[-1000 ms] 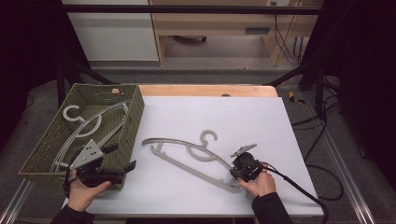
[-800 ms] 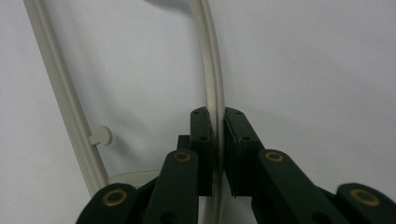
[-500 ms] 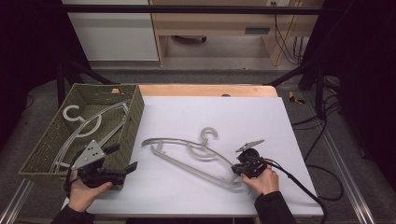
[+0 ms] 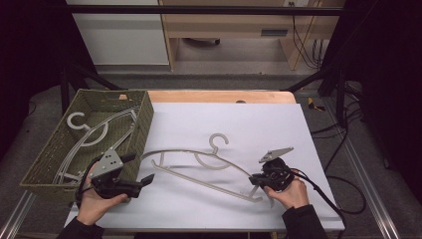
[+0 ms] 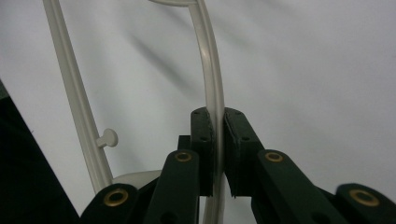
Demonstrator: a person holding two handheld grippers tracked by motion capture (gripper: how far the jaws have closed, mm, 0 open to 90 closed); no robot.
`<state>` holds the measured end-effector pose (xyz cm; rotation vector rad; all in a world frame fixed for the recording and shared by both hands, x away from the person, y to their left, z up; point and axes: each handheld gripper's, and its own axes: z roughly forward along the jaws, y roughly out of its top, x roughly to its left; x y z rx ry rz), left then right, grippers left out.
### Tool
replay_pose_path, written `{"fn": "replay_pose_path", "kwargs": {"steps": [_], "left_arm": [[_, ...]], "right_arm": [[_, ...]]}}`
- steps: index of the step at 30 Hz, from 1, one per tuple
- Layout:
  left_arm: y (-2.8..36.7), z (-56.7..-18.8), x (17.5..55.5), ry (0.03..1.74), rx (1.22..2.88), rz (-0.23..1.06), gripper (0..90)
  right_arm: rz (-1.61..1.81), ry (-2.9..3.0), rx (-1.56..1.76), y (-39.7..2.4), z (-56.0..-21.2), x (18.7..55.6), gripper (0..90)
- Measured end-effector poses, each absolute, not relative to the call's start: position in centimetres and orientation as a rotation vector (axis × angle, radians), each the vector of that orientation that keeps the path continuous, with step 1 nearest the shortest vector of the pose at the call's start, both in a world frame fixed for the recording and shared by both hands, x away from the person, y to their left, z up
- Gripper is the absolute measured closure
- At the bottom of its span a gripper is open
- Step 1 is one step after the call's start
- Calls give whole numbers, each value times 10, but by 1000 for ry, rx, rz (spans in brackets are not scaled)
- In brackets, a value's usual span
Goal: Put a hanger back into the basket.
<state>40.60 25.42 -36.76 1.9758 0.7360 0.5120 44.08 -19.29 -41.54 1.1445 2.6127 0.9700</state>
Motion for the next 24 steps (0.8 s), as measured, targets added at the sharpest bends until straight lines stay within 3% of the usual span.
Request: {"fn": "replay_pose_path", "kwargs": {"steps": [14,24], "left_arm": [[223,-351,424,651,2194,445,117],[209,-376,435,588,2400,363,318]], "right_arm": [[1015,2724,928,-190,-398,423,834],[995,2765,851,-186,-398,417,834]]}}
